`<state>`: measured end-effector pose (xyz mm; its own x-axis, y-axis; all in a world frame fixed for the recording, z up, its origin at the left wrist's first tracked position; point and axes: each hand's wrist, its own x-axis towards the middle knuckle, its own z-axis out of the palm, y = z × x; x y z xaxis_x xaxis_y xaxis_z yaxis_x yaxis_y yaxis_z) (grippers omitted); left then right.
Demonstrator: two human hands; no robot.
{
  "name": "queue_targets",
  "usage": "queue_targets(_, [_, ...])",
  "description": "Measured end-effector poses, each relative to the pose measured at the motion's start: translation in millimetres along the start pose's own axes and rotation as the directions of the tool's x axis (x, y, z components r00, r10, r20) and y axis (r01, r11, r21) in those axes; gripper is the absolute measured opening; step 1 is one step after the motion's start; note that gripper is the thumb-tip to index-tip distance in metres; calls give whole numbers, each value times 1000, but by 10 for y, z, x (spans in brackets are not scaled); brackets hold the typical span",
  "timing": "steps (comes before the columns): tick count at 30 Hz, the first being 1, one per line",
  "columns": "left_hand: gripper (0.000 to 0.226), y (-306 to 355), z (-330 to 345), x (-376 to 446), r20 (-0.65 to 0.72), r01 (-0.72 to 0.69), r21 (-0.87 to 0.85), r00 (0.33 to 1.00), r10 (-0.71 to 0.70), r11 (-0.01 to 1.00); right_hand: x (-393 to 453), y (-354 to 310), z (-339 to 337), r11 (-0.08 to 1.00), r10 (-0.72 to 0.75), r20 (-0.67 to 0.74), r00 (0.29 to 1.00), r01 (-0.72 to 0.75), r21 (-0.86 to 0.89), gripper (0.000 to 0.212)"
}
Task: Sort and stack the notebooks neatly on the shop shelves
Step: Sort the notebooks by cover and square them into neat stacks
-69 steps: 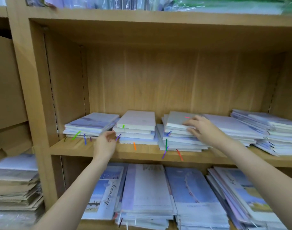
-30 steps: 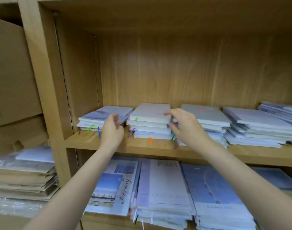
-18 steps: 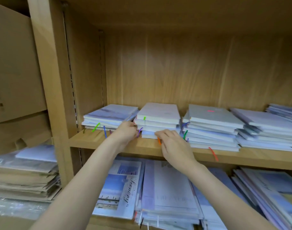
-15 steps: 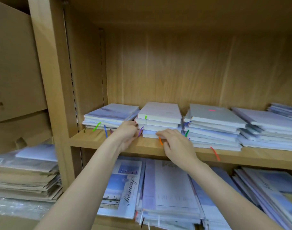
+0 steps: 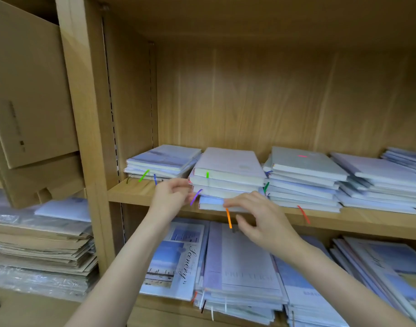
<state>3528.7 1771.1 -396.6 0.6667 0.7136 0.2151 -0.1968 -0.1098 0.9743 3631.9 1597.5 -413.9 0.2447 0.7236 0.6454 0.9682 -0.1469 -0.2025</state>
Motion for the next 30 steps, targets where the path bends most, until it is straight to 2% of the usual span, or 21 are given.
queue_targets(2, [22, -20, -56, -20, -4, -58, 74, 998, 58, 996, -102, 40, -51, 999, -46, -2, 999, 46, -13, 37])
queue_targets(4, [23, 24, -94, -35, -13, -197, 222, 979, 205, 955, -151, 93, -65, 979, -94, -73, 993, 79, -189, 40])
queue_targets(5, [30, 64, -110, -40, 15, -306, 322, 948, 318, 896, -146, 109, -56, 960, -105, -101, 989, 74, -270, 44])
queue_targets(7, [51, 133, -111, -28, 229, -532, 475, 844, 486, 701, -110, 130, -15, 912, -123, -120, 985, 65, -405, 52])
queue_targets(9, [60, 177, -72, -25, 438, -629, 530, 777, 452, 569, -91, 147, 18, 875, -139, -131, 982, 60, -481, 54])
queue_targets(12, [64, 205, -36, 31, 505, -623, 609, 782, 366, 491, -108, 139, 21, 861, -151, -189, 970, 36, -507, 48])
queue_targets(18, [60, 342, -57, 158, 521, -625, 603, 779, 350, 495, -177, 71, -77, 874, -153, -265, 952, 5, -485, 46])
queue_targets(22, [60, 256, 6, 190, 549, -620, 635, 782, 294, 462, -177, 106, 91, 825, -190, -239, 952, 23, -564, 54])
queue_targets(24, [60, 256, 28, 189, 538, -620, 641, 783, 311, 452, -86, 92, 52, 829, -185, -242, 952, 19, -559, 47])
queue_targets(27, [55, 414, 13, 244, 484, -584, 585, 808, 335, 563, 65, -53, -211, 859, -162, -297, 941, -14, -511, 12])
queue_targets(28, [53, 494, 8, 276, 455, -561, 558, 823, 340, 611, 140, -129, -344, 880, -152, -336, 930, -28, -475, 7])
queue_targets(30, [52, 640, 1, 352, 388, -517, 542, 853, 349, 662, 339, -282, -680, 912, -154, -417, 896, -33, -408, 13])
